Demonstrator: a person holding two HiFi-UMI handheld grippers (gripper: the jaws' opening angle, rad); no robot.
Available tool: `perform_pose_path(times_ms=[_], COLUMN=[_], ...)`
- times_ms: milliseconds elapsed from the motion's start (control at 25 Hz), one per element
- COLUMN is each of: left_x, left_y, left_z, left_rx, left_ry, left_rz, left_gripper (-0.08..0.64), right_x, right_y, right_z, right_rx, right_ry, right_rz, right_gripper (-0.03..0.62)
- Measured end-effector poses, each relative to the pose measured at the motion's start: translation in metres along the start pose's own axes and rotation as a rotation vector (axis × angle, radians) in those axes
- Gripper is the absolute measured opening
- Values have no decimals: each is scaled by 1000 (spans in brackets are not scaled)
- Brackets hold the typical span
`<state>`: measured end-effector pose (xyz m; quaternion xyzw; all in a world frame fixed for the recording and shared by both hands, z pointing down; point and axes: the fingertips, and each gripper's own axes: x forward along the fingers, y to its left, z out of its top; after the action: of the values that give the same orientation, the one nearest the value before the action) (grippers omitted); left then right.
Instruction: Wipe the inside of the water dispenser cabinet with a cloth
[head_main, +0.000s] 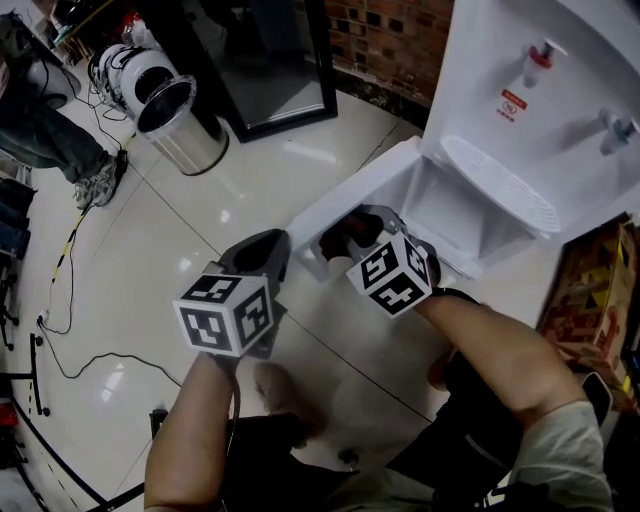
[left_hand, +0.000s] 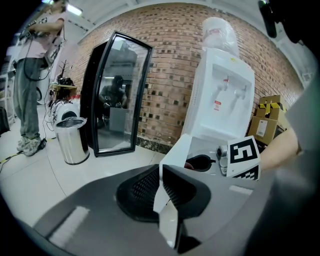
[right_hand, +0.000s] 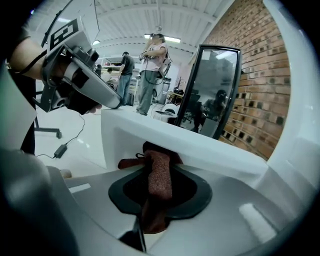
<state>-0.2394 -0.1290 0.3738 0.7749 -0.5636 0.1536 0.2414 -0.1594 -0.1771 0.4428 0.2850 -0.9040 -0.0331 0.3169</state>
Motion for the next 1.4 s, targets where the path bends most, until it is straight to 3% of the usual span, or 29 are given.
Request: perform_pose_path(times_ms=[320, 560, 720, 1240, 1400], left_x=[3, 2, 2, 5, 4], left_y=[3, 3, 3, 0, 1], left_z=[2, 2, 3, 3, 2], left_rx=[-3, -2, 4, 16, 17], left_ry=[-3, -1, 2, 7, 7], left_rz=[17, 20, 24, 20, 23], left_gripper=[15, 14, 12, 8, 8], right_x=[-3, -20, -32, -52, -52], right_y=[-49, -115, -135, -156, -157], right_z=[-14, -43, -57, -74, -77], right_rx=[124, 335, 442, 500, 472], right_ry=[-10, 11, 1, 16, 16], right_rz=[-165, -349, -395, -488, -464], right_gripper=[91, 89, 89, 84, 84])
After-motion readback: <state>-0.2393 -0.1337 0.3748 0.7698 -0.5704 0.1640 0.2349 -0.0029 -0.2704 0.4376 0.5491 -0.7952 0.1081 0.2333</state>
